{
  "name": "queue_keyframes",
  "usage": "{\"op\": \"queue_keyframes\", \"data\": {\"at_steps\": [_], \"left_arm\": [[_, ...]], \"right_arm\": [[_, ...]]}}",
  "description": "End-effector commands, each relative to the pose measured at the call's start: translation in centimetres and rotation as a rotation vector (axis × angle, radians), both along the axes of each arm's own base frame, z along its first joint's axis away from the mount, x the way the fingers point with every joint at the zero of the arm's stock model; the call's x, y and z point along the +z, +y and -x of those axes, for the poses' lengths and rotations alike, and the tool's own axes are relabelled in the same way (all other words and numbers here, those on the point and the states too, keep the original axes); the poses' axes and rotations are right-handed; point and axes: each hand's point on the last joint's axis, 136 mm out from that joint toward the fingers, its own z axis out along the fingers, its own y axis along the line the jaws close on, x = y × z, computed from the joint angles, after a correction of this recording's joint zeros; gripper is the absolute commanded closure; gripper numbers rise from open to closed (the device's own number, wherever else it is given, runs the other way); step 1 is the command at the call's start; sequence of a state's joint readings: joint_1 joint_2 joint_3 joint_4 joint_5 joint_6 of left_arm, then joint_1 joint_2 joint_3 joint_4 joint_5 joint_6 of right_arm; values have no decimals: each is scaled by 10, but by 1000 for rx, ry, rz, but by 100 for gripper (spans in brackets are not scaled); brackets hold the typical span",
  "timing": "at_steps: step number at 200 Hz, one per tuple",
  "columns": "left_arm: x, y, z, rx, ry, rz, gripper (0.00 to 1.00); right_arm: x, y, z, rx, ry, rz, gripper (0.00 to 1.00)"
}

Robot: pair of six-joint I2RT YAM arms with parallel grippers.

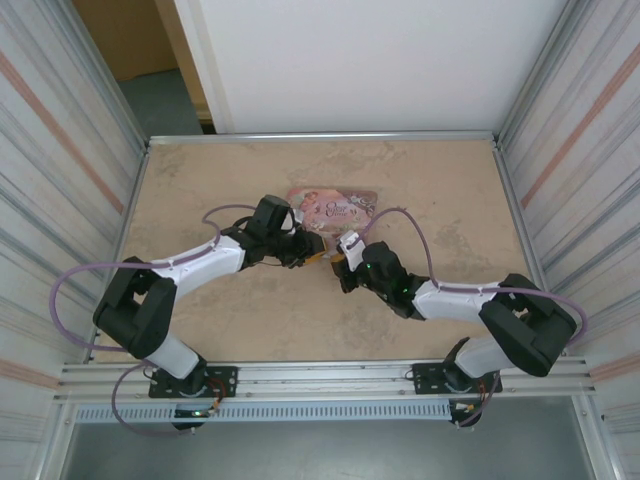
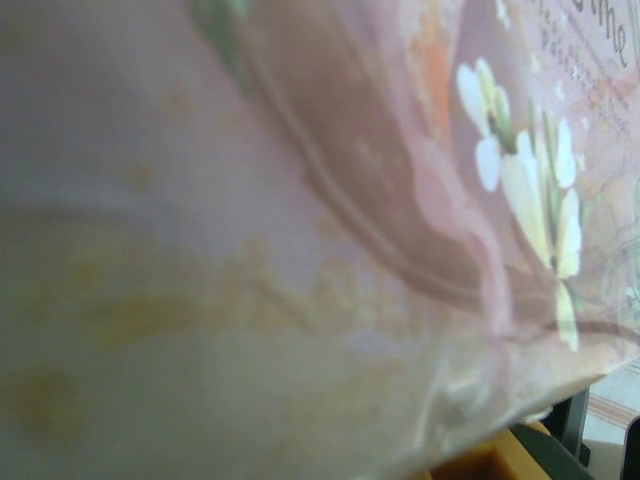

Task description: Unlock the padlock with the key

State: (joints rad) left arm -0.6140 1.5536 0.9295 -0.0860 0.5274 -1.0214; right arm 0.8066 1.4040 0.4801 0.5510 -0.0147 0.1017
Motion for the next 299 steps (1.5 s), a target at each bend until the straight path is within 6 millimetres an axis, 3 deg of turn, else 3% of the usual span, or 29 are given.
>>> {"op": "queue_keyframes", "data": {"at_steps": [1, 158, 216, 272, 299], "left_arm": [[38, -21, 19, -126, -29, 111, 95], [26, -20, 14, -125, -25, 87, 95], [20, -20, 16, -128, -9, 85, 95], [6, -25, 21, -133, 19, 83, 95], [-2, -27, 22, -131, 32, 87, 95]], "right_arm": [[51, 18, -7, 44, -69, -159, 100], [57, 25, -12, 73, -29, -190, 100], [69, 31, -20, 65, -51, -221, 100], [96, 46, -28, 93, -82, -282, 100], [93, 50, -28, 101, -69, -277, 100]]}}
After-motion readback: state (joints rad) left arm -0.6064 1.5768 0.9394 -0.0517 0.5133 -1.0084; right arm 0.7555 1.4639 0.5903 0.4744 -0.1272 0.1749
